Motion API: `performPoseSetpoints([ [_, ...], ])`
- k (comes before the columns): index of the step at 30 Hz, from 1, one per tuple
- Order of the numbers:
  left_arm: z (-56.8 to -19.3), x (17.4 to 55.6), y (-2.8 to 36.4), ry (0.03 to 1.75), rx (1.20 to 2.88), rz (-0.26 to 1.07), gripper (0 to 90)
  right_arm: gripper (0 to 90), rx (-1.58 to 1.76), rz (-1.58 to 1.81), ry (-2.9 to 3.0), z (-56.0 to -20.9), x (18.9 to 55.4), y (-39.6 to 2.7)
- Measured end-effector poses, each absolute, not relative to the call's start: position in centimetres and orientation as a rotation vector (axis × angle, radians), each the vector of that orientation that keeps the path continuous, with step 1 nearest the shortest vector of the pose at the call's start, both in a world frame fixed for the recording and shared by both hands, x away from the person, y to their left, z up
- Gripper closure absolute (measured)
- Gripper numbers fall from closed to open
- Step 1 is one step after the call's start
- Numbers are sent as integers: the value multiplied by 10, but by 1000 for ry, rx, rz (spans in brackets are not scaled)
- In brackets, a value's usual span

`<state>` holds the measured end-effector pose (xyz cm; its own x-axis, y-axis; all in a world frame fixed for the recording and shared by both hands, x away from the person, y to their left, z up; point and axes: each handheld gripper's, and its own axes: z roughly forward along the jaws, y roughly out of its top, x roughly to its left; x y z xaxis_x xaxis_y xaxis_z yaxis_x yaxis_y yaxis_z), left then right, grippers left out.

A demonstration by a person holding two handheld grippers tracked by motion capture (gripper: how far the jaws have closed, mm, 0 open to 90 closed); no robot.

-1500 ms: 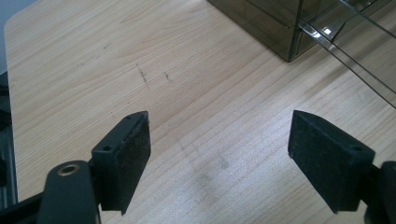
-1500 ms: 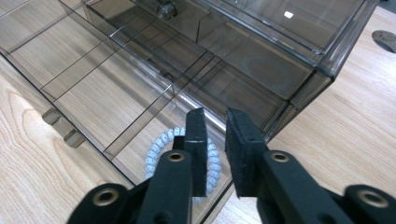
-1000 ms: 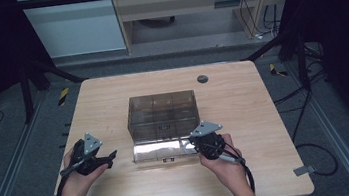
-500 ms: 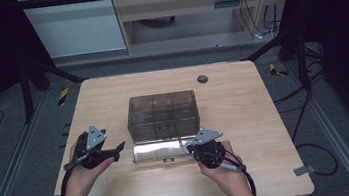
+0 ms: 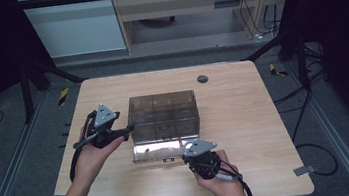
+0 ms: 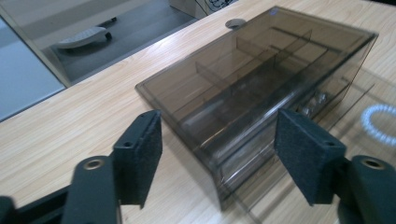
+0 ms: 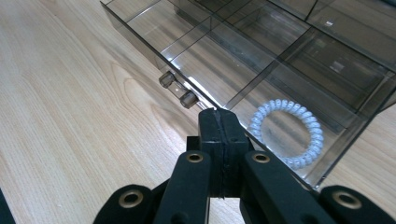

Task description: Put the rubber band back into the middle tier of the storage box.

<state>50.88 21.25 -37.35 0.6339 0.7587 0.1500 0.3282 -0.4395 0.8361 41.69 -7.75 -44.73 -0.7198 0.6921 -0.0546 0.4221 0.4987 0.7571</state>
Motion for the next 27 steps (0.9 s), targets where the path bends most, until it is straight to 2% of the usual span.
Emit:
performPoseSetpoints([
  [10, -371, 522, 192, 804, 2034, 679, 570, 900, 942, 1076, 2390, -453, 413, -81],
  [19, -381, 516, 193, 823, 2017, 656, 746, 900, 931, 1067, 2399, -456, 412, -77],
  [27, -384, 518, 194, 821, 1995, 645, 860, 900, 917, 1059, 2419, -459, 411, -74],
])
